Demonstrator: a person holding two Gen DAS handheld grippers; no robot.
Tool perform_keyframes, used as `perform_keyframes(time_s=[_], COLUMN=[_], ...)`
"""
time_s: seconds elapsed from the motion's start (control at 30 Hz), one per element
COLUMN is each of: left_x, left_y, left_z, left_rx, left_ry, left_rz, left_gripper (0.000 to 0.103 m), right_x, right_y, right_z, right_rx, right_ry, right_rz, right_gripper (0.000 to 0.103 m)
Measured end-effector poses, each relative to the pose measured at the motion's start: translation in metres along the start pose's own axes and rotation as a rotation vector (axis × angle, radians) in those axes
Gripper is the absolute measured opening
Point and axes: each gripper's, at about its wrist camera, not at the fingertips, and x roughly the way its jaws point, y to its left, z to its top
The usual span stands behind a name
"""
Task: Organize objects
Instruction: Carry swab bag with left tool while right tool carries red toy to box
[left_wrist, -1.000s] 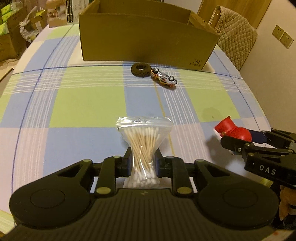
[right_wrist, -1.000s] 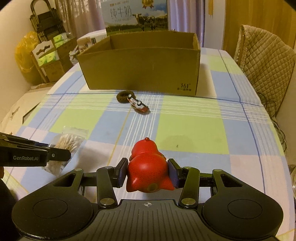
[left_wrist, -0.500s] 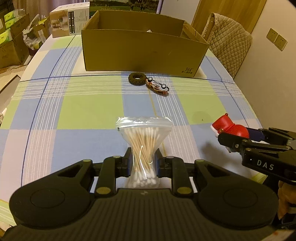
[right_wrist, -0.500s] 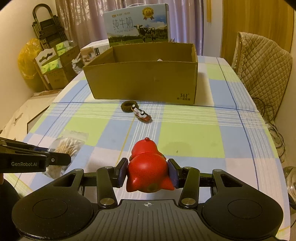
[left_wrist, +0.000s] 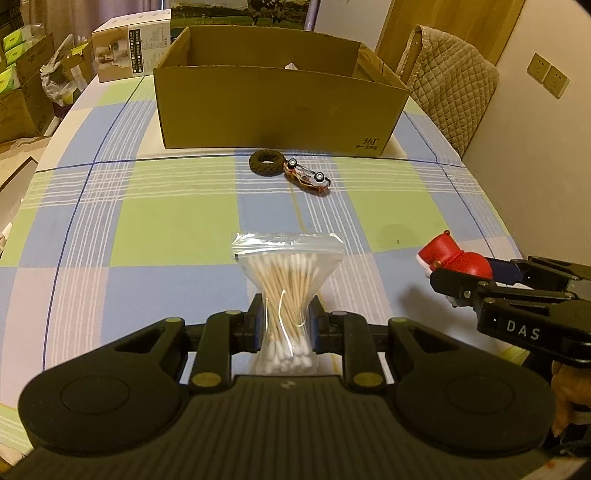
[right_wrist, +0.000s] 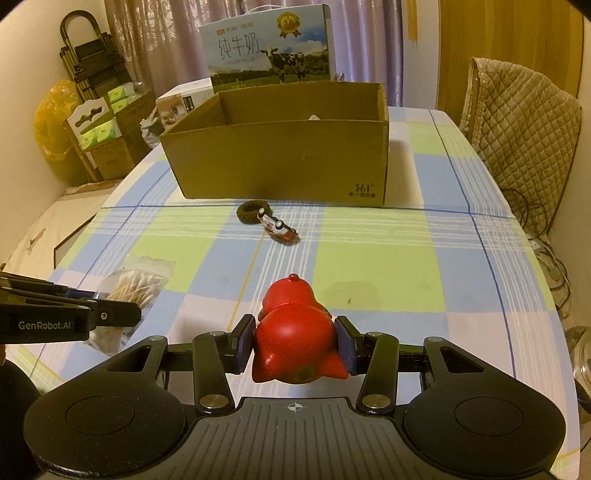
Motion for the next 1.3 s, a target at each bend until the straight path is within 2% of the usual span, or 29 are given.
perform_keyframes(time_s=[0.17, 0.3, 0.6, 0.67, 0.7, 0.87, 1.07, 1.3], left_x=[-0.001, -0.007, -0.019, -0.021, -0.021, -0.014, 0.014, 0.050], left_y=[-0.002, -0.001, 0.008, 0.013, 0.016, 0.025, 0.039, 0.049], left_z=[0.013, 0.040, 0.136, 0.159, 0.170, 0.217, 0.250, 0.261], left_rx=[0.023, 0.041, 0.097, 0.098, 0.098, 0.118, 0.120, 0.117], left_ry=[-0.019, -0.055, -0.151, -0.166, -0.172, -0.192, -0.171, -0.123], left_rz=[-0.004, -0.010, -0.005, -0.007, -0.010, 0.013, 0.043, 0.048], left_gripper=[0.019, 0.019, 0.019, 0.019, 0.019, 0.019, 0.019, 0.019], right_x=[-0.002, -0.004, 0.001, 0.007, 0.007, 0.026, 0.072, 0.114], right_y=[-0.002, -0.007, -0.016, -0.017, -0.017, -0.016, -0.017, -0.024], right_z=[0.020, 0.052, 0.147, 0.183, 0.183, 0.229, 0.253, 0.258], right_rx=[-0.007, -0.011, -0.056, -0.084, -0.084, -0.113, -0.084, -0.055], right_ry=[-0.019, -0.054, -0.128, -0.144, -0.144, -0.160, -0.106, -0.049], right_rz=[0.011, 0.020, 0.032, 0.034, 0.034, 0.040, 0.071, 0.059], right_gripper=[0.044, 0.044, 0.044, 0.044, 0.044, 0.044, 0.044, 0.044])
